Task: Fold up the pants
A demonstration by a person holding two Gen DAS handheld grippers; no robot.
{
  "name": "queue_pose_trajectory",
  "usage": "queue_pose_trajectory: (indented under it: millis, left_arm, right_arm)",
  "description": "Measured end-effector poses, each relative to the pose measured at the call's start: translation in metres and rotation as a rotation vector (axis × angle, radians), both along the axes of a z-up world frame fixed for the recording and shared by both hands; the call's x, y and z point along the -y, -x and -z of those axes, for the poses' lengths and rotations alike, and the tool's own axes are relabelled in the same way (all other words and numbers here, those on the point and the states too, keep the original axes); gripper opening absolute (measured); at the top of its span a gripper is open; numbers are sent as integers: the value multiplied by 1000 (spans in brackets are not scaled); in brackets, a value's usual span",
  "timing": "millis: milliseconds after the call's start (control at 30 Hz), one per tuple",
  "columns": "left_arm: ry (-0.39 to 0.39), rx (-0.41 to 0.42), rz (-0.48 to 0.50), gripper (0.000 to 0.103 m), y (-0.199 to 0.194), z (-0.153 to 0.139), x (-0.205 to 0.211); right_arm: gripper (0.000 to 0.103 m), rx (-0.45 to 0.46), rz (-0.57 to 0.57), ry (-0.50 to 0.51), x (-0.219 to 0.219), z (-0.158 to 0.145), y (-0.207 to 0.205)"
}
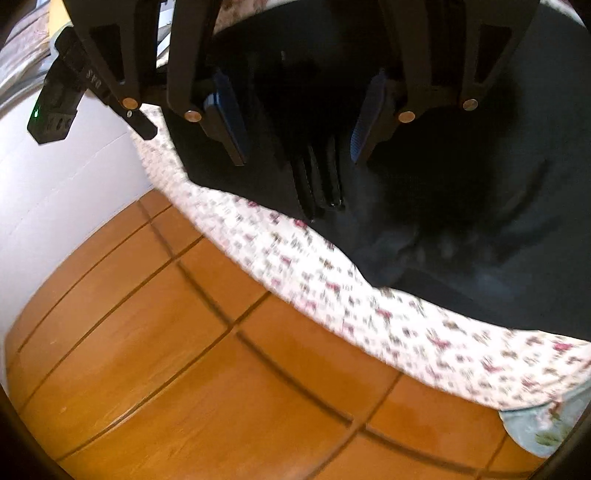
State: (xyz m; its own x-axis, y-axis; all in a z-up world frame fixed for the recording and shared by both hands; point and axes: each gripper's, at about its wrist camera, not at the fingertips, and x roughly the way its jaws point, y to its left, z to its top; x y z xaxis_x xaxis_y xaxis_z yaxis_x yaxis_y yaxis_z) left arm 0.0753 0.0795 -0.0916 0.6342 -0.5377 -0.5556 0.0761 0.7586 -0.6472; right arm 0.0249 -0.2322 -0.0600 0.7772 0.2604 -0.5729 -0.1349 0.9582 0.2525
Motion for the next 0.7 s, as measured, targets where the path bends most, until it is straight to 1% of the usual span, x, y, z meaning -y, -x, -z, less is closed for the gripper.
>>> queue_pose_trajectory:
  millis: [33,67,100,133,167,200,233,300,367,400,433,467,500,567,633,700]
  left_arm:
    - [-18,-36,11,55,-12,6,8]
    - [-33,-64,17,39,-19,11,12]
    - [-52,-104,28,20,-26,17,18]
    - [-55,-118,36,18,-27,20,20]
    - [-68,-94,32,14,-23,18,22]
    - [-86,-63,28,13,-16,14,23]
    - [-113,-27,22,13,-7,7,24]
    - [-142,38,13,13,15,-4,27]
    - [-217,18,4,13,15,4,31]
    - [-230,-3,-2,13,12,13,31]
    - [-209,-15,-10,14,9,24,27]
    - [-190,-10,-14,14,7,27,25]
    - [-186,-2,-12,14,6,28,24]
    - [-222,18,-2,17,5,27,27]
    - [-243,40,12,21,8,25,26]
    - [-223,44,12,29,11,24,21]
  right_arm:
    - [21,-20,9,-13,6,4,-9]
    - [21,-42,17,-21,11,9,-19]
    - [21,-62,26,-17,14,16,-28]
    - [18,-76,37,-7,15,23,-36]
    - [13,-91,46,2,16,29,-41]
    - [9,-111,59,11,18,35,-44]
    - [0,-125,74,12,19,39,-46]
    - [0,-117,84,-29,24,46,-42]
    - [0,-103,75,1,22,53,-34]
    - [0,-89,66,41,17,59,-35]
    - [0,-78,63,59,14,63,-37]
    - [0,-66,62,70,13,65,-37]
    - [0,-55,62,68,13,66,-36]
    - [0,-44,55,59,15,67,-36]
    - [0,-30,47,63,16,68,-34]
    - [0,-31,52,55,16,67,-34]
